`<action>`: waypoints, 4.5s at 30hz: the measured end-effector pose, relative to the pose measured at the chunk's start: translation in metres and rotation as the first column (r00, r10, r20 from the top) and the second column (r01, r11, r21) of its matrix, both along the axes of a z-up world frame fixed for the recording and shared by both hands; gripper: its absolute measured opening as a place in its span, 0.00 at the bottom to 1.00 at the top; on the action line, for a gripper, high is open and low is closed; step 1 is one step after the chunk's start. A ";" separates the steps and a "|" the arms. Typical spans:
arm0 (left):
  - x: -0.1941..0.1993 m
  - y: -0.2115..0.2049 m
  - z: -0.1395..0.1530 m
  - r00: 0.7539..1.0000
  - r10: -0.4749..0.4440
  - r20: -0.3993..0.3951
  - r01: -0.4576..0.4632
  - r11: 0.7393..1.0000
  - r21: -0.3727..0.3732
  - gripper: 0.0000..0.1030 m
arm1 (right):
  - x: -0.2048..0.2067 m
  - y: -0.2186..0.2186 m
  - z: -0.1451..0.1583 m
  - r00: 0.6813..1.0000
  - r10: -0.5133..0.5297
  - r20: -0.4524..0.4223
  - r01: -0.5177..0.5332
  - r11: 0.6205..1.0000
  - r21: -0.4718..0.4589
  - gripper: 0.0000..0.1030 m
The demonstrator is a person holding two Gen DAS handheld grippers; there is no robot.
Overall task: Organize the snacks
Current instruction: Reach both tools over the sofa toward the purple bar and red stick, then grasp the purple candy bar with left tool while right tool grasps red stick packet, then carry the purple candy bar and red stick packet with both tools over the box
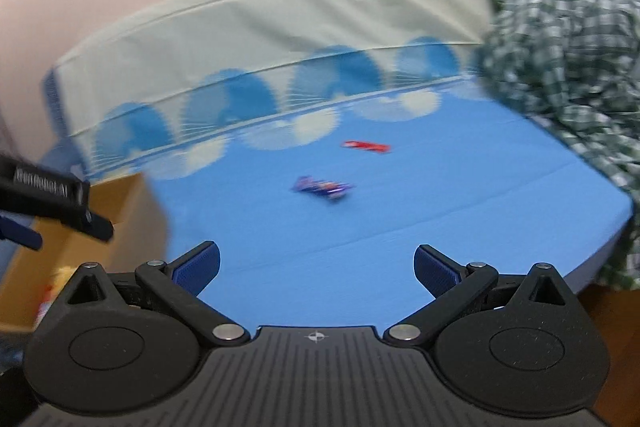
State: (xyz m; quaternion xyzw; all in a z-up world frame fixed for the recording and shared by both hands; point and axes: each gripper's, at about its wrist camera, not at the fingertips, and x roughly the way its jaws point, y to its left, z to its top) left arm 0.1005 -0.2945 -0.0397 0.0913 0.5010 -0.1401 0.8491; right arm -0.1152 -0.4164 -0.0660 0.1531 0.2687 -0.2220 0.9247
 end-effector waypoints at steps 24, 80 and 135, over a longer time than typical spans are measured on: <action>0.238 -0.202 -0.229 0.968 0.025 -0.250 -0.010 0.998 0.060 1.00 | 0.288 -0.263 -0.200 0.976 0.128 -0.175 -0.165 0.962 -0.219 0.99; -0.170 0.243 0.041 0.981 0.029 0.190 -0.018 0.998 -0.060 0.15 | -0.032 0.208 0.051 0.763 0.625 0.164 -0.634 0.774 0.002 0.12; 0.062 0.269 -0.022 0.992 0.125 0.025 -0.126 0.992 0.019 0.15 | 0.202 0.245 -0.011 0.804 0.590 -0.079 -0.585 0.807 0.079 0.12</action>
